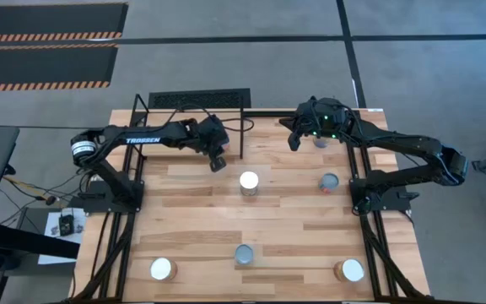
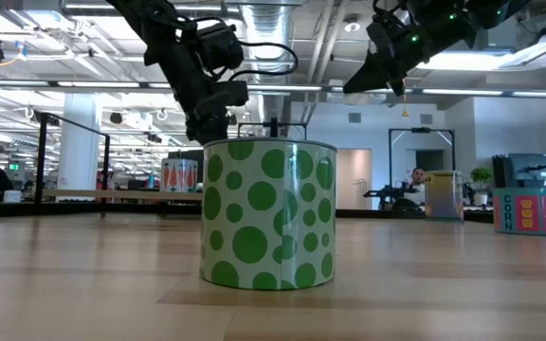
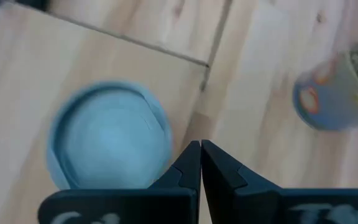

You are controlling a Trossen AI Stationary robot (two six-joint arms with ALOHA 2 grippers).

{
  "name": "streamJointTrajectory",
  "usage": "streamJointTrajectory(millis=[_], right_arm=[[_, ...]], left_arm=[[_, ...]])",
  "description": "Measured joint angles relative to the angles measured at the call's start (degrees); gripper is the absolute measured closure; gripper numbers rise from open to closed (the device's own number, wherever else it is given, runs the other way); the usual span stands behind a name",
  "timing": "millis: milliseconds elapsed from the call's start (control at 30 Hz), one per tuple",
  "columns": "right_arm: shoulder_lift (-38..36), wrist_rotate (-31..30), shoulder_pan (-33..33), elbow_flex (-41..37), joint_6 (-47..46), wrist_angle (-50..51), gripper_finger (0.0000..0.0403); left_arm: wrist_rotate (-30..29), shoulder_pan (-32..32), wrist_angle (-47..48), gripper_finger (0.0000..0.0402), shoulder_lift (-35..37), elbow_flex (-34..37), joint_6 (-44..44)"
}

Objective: Pick and place cans onto a shelf
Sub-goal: Adjust the small canned goods on the shelf

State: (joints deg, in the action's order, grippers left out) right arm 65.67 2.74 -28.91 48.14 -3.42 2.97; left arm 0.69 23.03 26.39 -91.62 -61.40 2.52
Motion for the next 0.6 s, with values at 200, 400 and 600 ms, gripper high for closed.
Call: streamJointTrajectory(millis=[200,400,600], right_arm=[[0.00,0.00,0.00,0.00,-0.02,0.01,0.0397],[0.00,-0.02,0.00,0.00,-0.04,0.01,0.0397],[0.00,-0.02,0.00,0.00,-0.16,0.01,0.0397]], left_arm=[[-0.91,1.26,0.29,0.0401,-0.30,-0.01,1.40],[-1.22,2.15,-1.11,0.0402,-0.30,-0.01,1.52],[-0.06,2.35,1.57,0.0401,0.46,-2.56,1.48]])
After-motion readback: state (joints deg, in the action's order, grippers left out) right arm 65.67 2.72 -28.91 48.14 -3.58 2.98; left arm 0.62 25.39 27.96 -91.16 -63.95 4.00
